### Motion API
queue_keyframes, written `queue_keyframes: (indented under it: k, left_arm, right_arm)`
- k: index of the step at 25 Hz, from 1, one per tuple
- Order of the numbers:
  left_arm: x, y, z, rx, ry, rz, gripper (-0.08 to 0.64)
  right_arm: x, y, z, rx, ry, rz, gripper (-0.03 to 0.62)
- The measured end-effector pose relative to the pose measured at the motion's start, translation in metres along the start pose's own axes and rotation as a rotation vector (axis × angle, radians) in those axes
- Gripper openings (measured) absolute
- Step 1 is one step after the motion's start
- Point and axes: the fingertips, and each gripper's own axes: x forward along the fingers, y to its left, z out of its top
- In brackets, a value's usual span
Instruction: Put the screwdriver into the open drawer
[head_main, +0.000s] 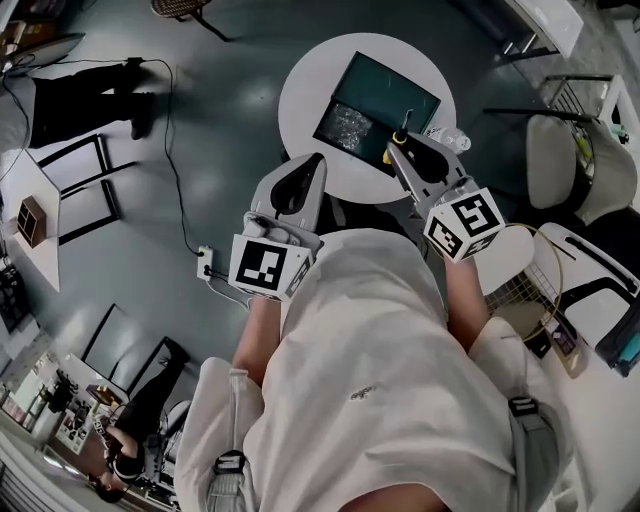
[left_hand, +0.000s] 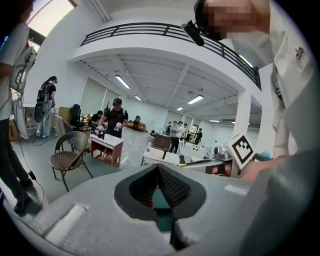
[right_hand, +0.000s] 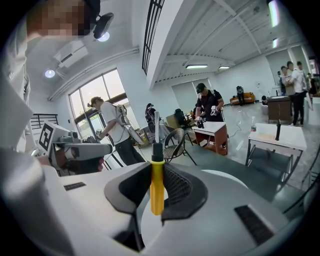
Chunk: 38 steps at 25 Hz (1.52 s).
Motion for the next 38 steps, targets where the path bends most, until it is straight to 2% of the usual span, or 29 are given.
queue_keyframes:
  k: [5, 10, 16, 38]
  left_arm:
    - [0.001, 0.001, -0.009, -0.017, 0.012, -0.009, 0.011]
    - [-0.002, 0.005, -0.022, 0.015, 0.042, 0.007, 0.011]
    - [-0.003, 0.007, -0.027, -0.006, 0.038, 0.013, 0.011]
    - [-0.004, 0.008, -0.045, -0.043, 0.056, 0.014, 0.011]
  right_arm:
    - [0.012, -0.01, -0.029, -0.018, 0.07, -0.027, 0.08]
    - [0.022, -0.02, -0.058, -0.034, 0.095, -0.05, 0.08]
    - [0.028, -0.027, -0.088, -0.051, 0.142, -0.065, 0.08]
    - [0.049, -0.047, -0.17, -0.141, 0.35, -0.099, 0.08]
